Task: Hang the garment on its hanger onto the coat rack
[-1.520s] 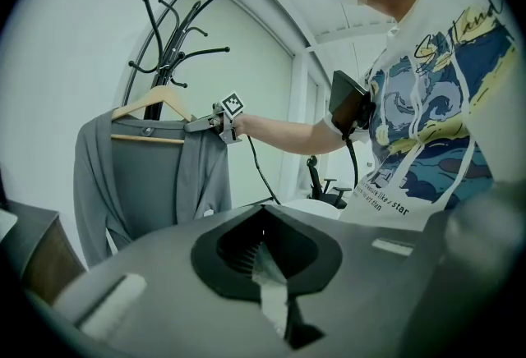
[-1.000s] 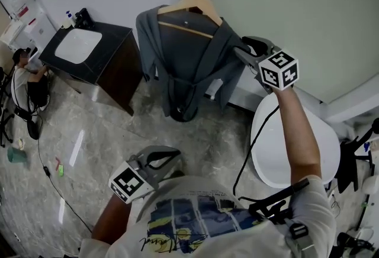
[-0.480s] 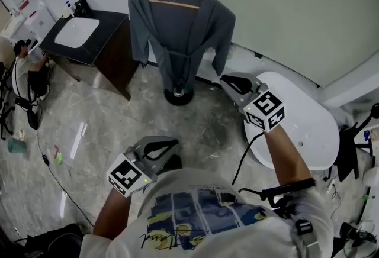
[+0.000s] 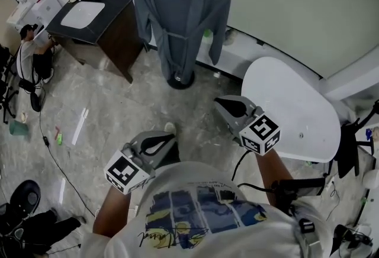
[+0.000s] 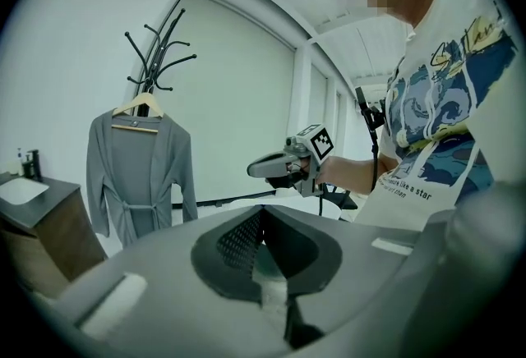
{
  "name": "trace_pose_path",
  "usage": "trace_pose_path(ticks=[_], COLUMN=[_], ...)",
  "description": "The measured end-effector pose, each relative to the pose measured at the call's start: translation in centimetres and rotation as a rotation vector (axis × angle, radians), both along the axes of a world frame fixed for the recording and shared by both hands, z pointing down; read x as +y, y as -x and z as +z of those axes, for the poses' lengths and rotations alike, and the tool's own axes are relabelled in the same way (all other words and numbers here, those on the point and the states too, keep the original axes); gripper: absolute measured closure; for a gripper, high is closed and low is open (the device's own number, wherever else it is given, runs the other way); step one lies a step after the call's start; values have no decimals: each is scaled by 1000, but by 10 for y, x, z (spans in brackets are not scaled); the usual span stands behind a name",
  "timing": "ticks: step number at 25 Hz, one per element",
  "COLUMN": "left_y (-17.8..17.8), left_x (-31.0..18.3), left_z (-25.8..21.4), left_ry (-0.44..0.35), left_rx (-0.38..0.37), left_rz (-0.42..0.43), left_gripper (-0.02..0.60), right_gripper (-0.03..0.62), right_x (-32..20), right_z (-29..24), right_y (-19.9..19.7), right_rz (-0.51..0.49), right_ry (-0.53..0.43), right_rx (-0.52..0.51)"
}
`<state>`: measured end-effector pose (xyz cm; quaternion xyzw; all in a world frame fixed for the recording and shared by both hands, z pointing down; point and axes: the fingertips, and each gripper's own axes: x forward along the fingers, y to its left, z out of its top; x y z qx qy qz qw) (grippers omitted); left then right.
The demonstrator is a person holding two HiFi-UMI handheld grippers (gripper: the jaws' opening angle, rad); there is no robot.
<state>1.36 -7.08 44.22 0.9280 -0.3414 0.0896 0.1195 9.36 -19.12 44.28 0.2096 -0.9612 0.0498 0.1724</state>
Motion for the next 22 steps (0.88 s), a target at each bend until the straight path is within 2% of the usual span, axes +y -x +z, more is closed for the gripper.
trace_pose_path(ticks=[6,15,22], left_y=[-10,-24,-22], left_x=[19,26,27], left_z=[-7,-6,-3], left_ry=[-6,2,5], left_rx=[-3,-5,0], left_rz=[2,37,49], left_gripper=[580,580,580], right_gripper=[591,592,592], right_x=[47,79,90], right_z=[0,-3,1], right_y=[-1,3,12], right_rz=[-34,-77,-106], right_ry=[-26,-41,-52], right_rx=[14,48,83])
